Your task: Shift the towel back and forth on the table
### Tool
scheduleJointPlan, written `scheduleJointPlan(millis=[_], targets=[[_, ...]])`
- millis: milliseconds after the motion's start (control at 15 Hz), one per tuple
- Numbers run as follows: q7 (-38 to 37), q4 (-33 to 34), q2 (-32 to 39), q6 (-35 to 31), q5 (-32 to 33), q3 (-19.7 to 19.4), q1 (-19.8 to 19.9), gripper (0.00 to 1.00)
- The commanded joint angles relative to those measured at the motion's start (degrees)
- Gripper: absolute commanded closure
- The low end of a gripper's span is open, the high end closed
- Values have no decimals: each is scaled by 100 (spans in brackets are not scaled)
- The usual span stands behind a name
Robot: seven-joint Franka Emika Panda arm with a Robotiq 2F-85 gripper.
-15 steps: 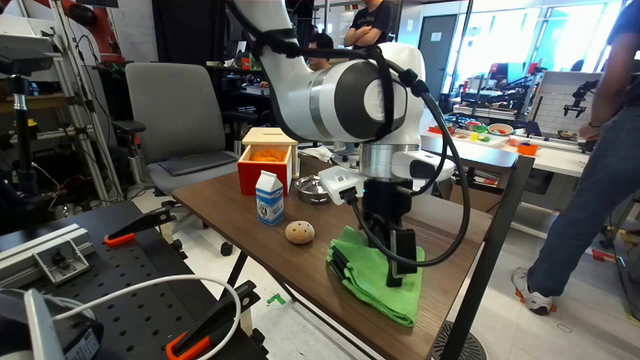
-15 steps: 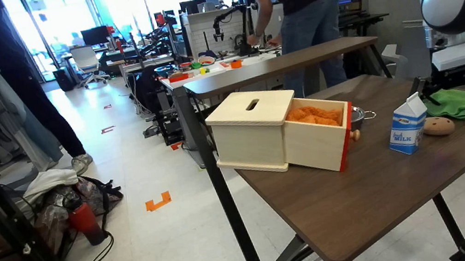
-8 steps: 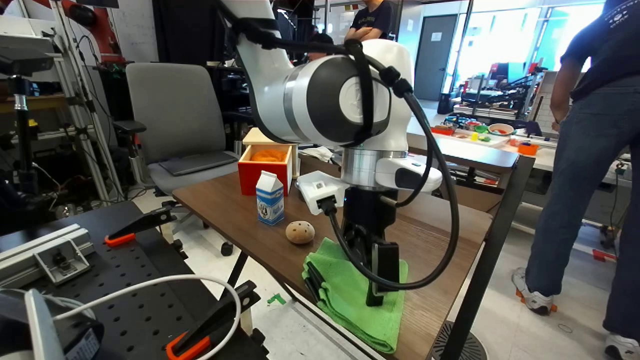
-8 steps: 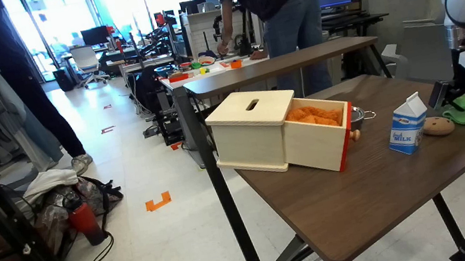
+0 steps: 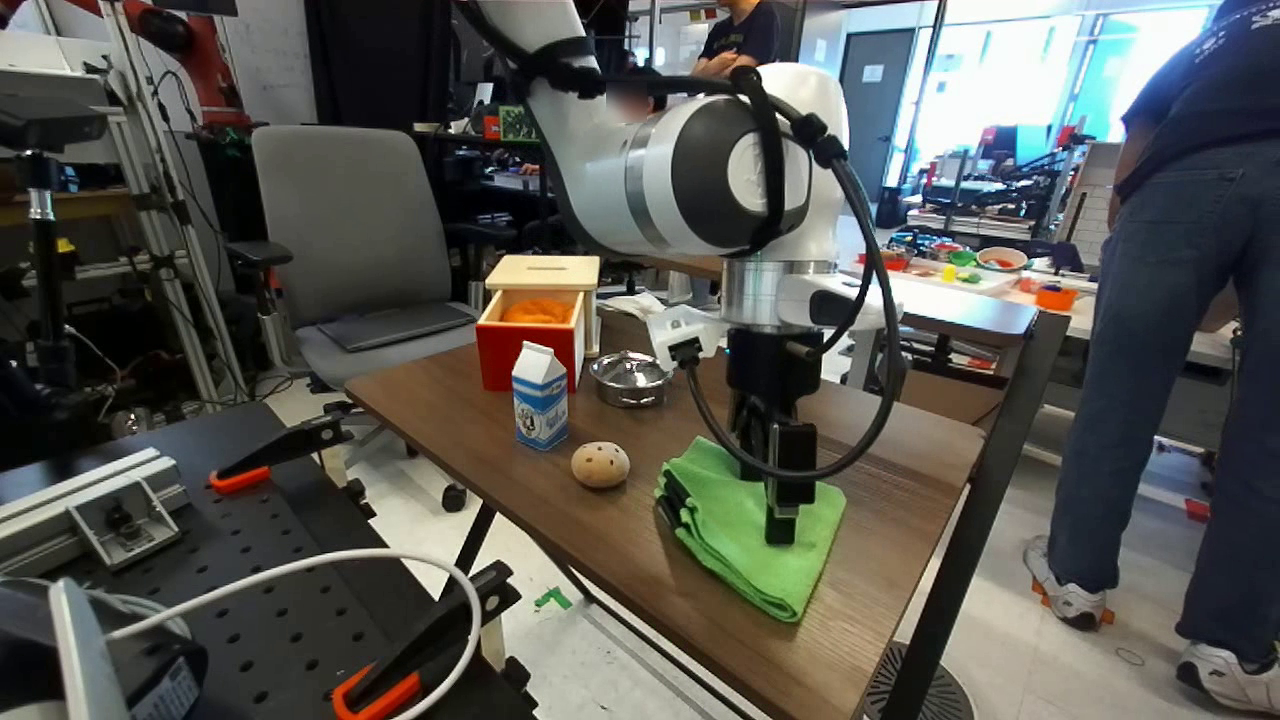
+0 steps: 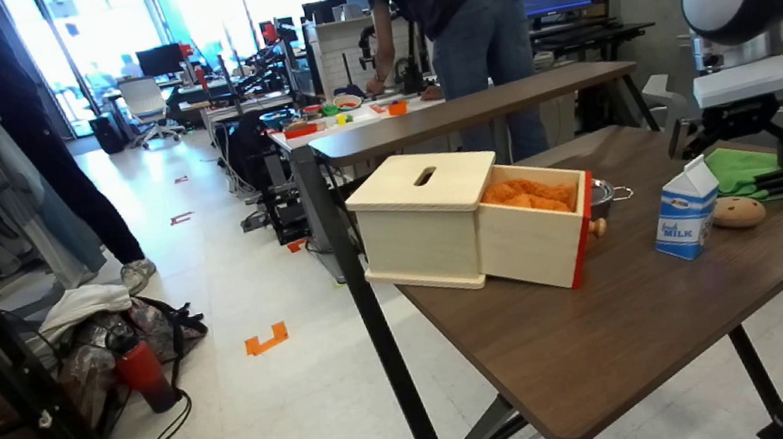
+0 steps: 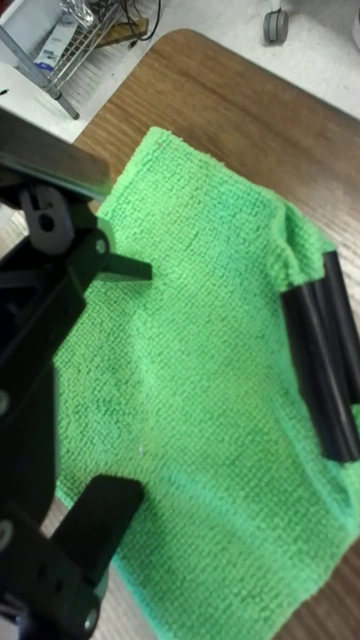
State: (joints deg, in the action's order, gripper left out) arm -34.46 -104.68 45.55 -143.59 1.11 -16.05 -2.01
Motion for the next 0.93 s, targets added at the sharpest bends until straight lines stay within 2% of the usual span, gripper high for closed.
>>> scheduleJointPlan(millis=[0,400,533,867], targets=[[-443,935,535,425,-148,-21,-65,0],[-841,1700,892,816,-113,21,0,0],[-866,1769,865,837,-100,41,17,0],[-156,784,-138,631,67,100,41,0]])
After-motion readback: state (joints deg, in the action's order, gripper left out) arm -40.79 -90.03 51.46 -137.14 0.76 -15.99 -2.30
